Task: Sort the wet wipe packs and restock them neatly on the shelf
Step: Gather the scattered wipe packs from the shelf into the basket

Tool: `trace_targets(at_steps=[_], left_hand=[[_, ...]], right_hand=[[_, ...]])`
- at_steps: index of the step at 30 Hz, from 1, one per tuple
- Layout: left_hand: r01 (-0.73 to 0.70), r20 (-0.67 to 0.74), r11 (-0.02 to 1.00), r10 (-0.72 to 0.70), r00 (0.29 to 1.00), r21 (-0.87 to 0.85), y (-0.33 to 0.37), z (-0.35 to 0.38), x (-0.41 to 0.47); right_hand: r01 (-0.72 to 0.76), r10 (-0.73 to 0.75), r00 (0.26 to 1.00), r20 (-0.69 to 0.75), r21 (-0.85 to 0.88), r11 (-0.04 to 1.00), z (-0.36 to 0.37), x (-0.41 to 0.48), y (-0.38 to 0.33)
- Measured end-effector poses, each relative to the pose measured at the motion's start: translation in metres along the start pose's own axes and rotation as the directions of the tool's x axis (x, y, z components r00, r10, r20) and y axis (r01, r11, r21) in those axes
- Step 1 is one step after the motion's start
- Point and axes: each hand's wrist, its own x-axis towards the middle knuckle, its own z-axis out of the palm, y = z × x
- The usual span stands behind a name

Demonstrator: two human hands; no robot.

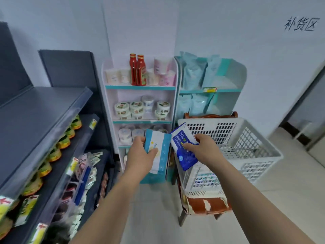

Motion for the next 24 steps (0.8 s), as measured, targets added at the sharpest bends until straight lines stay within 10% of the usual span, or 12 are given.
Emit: trace_targets(at_steps=[11, 24], left_hand=[[0.085, 0.133, 0.996, -0.089, 0.987, 0.036, 0.017, 0.195, 0.087], [0.261, 0.202, 0.937, -0.309, 0.929, 0.234, -0.024, 0.324, 0.215]], right_hand=[[-0.182, 0.183, 0.979, -0.087, 0.02, 0.983, -0.105, 0.108, 0.127], [-0.356, 0.358, 0.931, 0.074, -0.047, 0.933, -0.068, 0.262, 0.227]])
